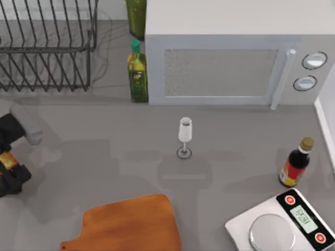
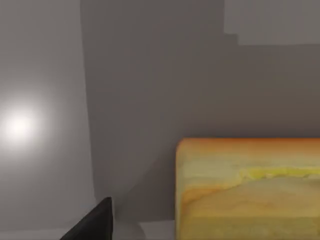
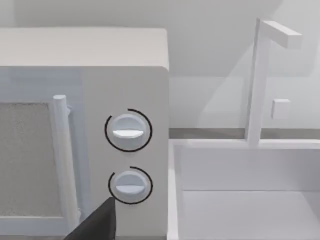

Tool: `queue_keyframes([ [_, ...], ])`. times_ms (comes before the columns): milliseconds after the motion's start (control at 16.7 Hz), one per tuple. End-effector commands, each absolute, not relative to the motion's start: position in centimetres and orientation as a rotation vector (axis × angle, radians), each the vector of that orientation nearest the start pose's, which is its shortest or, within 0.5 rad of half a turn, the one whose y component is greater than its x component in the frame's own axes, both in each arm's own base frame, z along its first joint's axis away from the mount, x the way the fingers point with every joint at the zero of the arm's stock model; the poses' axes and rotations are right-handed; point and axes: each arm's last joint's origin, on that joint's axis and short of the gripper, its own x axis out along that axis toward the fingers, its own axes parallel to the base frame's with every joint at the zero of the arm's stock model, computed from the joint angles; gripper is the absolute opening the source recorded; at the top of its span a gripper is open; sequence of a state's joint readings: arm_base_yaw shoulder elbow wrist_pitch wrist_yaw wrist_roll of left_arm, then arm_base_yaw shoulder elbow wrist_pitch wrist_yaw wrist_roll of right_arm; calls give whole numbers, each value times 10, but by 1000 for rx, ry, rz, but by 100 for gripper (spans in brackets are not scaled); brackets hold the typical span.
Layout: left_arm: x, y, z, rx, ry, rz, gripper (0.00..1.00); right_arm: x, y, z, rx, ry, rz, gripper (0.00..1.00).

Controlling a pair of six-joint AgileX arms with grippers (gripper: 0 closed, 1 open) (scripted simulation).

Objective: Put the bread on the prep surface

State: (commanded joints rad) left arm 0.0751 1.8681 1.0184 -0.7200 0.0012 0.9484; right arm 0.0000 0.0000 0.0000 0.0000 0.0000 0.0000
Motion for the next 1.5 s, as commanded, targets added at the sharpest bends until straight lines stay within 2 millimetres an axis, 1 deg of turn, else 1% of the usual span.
queue_keyframes([
  [120,309,25,109,678,1461,-678,100,106,-1,160,0,0,0,100],
  [900,309,25,109,678,1461,-678,2,106,-1,160,0,0,0,100],
  [960,309,25,109,678,1461,-678,0,106,-1,160,0,0,0,100],
  [1380,309,25,109,678,1461,-678,0,106,-1,160,0,0,0,100],
  [1440,308,24,114,672,1454,-679,0,106,-1,160,0,0,0,100],
  [1500,309,24,114,672,1454,-679,0,106,-1,160,0,0,0,100],
])
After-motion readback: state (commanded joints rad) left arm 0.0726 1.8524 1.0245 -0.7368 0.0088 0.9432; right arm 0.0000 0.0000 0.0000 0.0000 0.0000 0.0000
